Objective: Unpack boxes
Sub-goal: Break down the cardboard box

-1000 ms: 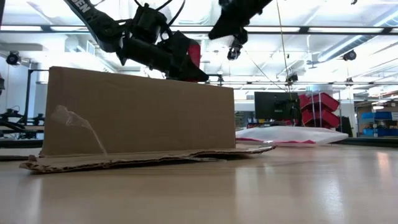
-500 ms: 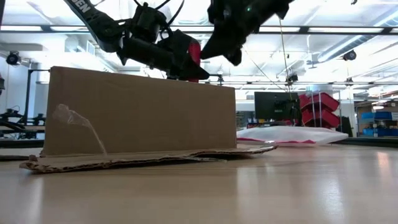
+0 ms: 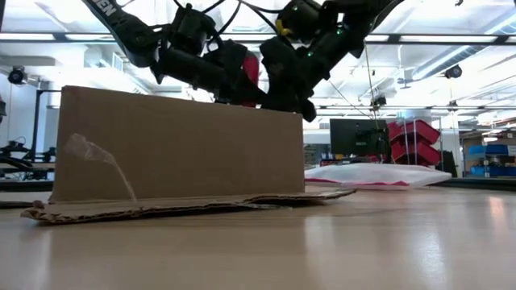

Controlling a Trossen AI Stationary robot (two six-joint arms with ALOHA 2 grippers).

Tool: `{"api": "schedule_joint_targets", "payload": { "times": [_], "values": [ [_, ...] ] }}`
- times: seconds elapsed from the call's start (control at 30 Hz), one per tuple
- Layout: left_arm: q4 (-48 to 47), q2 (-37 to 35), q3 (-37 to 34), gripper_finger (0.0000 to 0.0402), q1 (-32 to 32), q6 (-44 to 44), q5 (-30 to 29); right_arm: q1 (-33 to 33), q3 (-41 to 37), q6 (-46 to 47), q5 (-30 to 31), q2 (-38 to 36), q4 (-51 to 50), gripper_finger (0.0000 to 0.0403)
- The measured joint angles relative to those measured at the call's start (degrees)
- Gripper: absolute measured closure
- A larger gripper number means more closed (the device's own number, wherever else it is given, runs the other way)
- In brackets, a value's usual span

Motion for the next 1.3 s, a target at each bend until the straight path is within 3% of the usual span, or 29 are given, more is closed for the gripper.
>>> {"api": "schedule_joint_targets", "payload": {
  "times": [1.1, 1.3],
  "values": [
    [-28.18, -13.08, 0.02, 0.0379, -2.39, 0.39, -0.01, -2.48, -0.80, 1.89, 2.08, 0.12, -0.20, 0.0403],
    [-29.04, -13.65, 0.02, 0.0379, -3.29, -0.44, -0.71, -2.95, -0.84, 1.89, 1.76, 0.12, -0.09, 0.0403]
  ]
}}
